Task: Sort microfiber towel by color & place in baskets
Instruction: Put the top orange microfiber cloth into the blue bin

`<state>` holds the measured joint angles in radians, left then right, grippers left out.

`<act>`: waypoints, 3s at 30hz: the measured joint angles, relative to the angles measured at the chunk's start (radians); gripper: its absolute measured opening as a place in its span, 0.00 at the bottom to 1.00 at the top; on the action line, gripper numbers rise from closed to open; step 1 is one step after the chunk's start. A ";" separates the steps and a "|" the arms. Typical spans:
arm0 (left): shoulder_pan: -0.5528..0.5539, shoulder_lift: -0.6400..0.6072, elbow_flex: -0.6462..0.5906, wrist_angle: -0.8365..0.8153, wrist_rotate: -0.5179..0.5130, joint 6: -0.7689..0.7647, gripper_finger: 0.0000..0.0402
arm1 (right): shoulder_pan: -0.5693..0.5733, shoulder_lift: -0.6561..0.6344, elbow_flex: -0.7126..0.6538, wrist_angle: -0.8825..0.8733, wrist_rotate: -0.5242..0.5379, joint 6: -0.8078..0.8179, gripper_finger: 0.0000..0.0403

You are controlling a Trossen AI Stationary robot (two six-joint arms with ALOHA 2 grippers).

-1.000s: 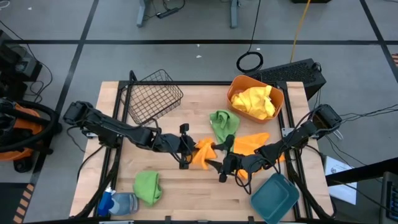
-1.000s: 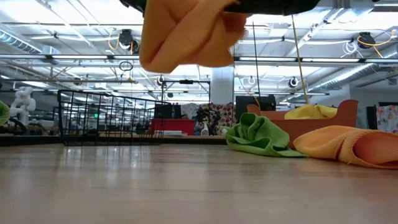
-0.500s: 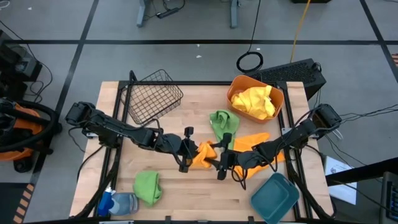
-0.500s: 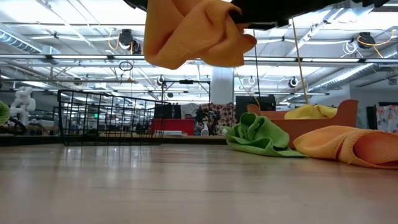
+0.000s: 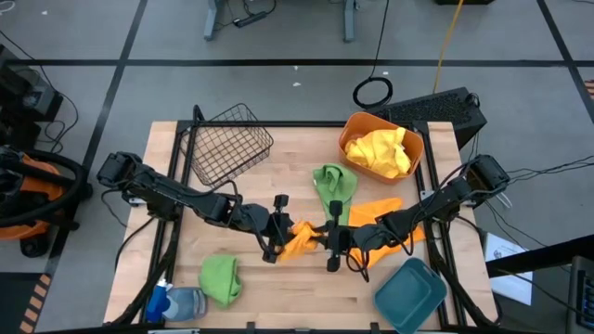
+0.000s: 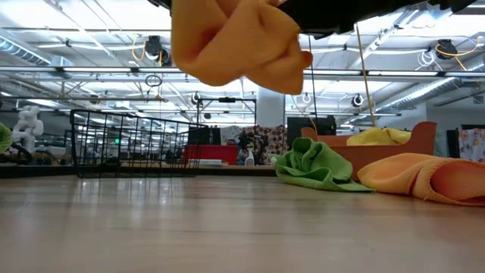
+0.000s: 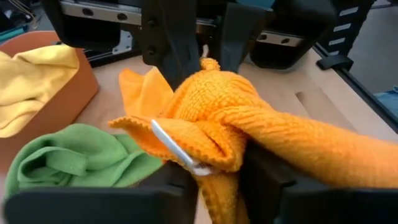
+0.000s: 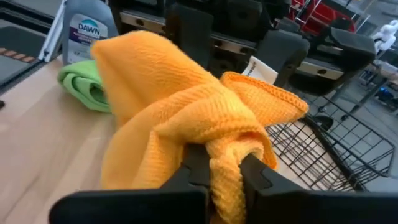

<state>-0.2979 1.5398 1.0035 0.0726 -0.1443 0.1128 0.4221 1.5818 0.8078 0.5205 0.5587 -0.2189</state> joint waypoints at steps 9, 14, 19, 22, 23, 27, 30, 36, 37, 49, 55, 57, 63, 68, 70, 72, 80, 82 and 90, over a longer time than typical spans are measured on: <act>-0.029 -0.008 0.003 -0.046 -0.109 -0.046 0.55 | 0.016 -0.051 0.000 -0.067 0.059 -0.036 0.03; -0.030 -0.037 0.004 -0.088 -0.148 -0.083 0.57 | 0.040 -0.136 0.000 -0.140 0.076 -0.016 0.03; -0.033 -0.062 0.004 -0.133 -0.158 -0.086 0.57 | 0.050 -0.213 0.000 -0.217 0.080 -0.009 0.02; -0.035 -0.084 0.004 -0.167 -0.168 -0.114 0.57 | 0.050 -0.249 0.000 -0.242 0.082 -0.002 0.02; -0.037 -0.089 0.004 -0.185 -0.171 -0.132 0.57 | 0.050 -0.259 0.000 -0.251 0.086 -0.002 0.02; -0.046 -0.100 0.002 -0.251 -0.172 -0.183 0.57 | 0.072 -0.303 0.000 -0.266 0.170 -0.001 0.04; -0.054 -0.095 0.001 -0.239 -0.172 -0.186 0.57 | 0.107 -0.341 0.000 -0.262 0.214 0.002 0.05; -0.054 -0.087 0.001 -0.210 -0.172 -0.185 0.57 | 0.202 -0.427 0.001 -0.366 0.211 0.059 0.05; -0.054 -0.087 0.001 -0.209 -0.172 -0.185 0.57 | 0.218 -0.441 0.001 -0.402 0.211 0.089 0.05; -0.049 -0.087 0.001 -0.212 -0.173 -0.130 0.57 | 0.362 -0.619 0.105 -0.949 0.121 0.628 0.05; -0.049 -0.087 0.001 -0.209 -0.174 -0.066 0.57 | 0.425 -0.596 0.187 -1.236 -0.200 1.111 0.05; -0.044 -0.087 0.001 -0.200 -0.174 -0.048 0.57 | 0.454 -0.571 0.187 -1.285 -0.278 1.267 0.05; -0.011 -0.087 0.001 -0.154 -0.159 -0.044 0.57 | 0.534 -0.443 0.187 -1.429 -0.430 1.653 0.06; 0.024 -0.087 0.001 -0.137 -0.144 -0.044 0.57 | 0.616 -0.296 0.187 -1.503 -0.588 1.820 0.06; 0.039 -0.087 0.001 -0.125 -0.144 -0.044 0.57 | 0.639 -0.245 0.186 -1.512 -0.637 1.848 0.06; 0.055 -0.087 0.001 -0.111 -0.143 -0.044 0.57 | 0.658 -0.202 0.186 -1.519 -0.658 1.876 0.06; 0.106 -0.073 0.002 -0.014 -0.032 -0.039 0.57 | 0.657 -0.072 0.186 -1.561 -0.705 1.913 0.20; 0.113 -0.056 0.003 0.016 0.017 -0.018 0.57 | 0.653 -0.056 0.186 -1.583 -0.722 1.922 0.27; 0.120 0.042 0.003 0.132 0.057 0.059 0.57 | 0.646 -0.057 0.212 -1.654 -0.761 2.012 0.53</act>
<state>-0.1781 1.5818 1.0061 0.2047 -0.0877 0.1717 1.0679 1.5249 1.0196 -1.1337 -0.2019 1.7930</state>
